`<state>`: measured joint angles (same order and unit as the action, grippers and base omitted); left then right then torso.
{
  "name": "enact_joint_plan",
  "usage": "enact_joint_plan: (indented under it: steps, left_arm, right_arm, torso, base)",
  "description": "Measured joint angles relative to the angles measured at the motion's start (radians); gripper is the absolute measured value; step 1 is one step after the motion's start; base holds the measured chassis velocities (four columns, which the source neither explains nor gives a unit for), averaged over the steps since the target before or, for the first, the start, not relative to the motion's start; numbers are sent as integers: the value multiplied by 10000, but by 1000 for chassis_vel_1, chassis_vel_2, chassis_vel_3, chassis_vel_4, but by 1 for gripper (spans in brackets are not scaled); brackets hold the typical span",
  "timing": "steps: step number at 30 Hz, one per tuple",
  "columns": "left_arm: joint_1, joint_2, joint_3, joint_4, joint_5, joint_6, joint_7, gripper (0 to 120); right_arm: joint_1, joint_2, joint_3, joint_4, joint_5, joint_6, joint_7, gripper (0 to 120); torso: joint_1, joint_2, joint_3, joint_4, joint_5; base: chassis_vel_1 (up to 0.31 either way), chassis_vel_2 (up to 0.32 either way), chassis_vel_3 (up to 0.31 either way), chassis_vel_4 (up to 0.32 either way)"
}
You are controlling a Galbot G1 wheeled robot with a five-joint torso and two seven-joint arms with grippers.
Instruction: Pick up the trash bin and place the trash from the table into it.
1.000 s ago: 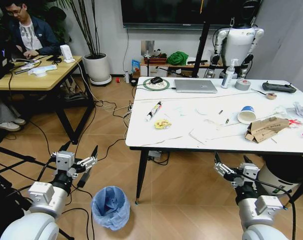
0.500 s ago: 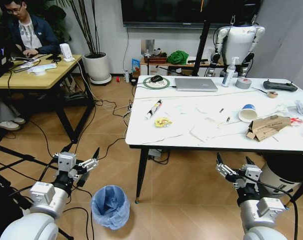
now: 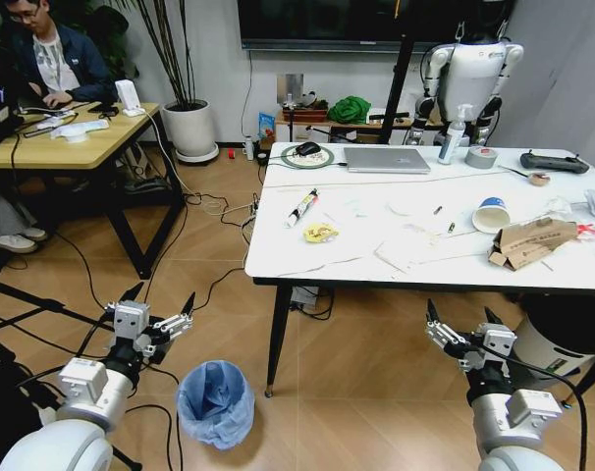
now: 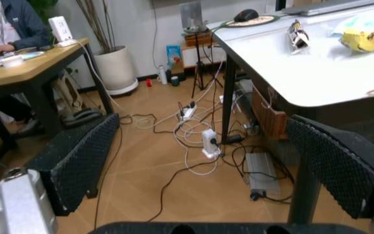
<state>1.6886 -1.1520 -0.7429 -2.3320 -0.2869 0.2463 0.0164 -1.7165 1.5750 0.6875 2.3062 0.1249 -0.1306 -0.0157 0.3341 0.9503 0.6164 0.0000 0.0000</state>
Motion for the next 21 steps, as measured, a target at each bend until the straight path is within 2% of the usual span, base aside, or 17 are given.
enact_joint_plan:
  steps: [21]
  left_arm:
    - [-80,-185,-7,42,258,-112,75,100]
  right_arm:
    - [108,-21,-22,-167,-110,27,-132,100]
  torso:
    - [-424,-984,-560,0,0]
  base:
    - [0,0,0,0]
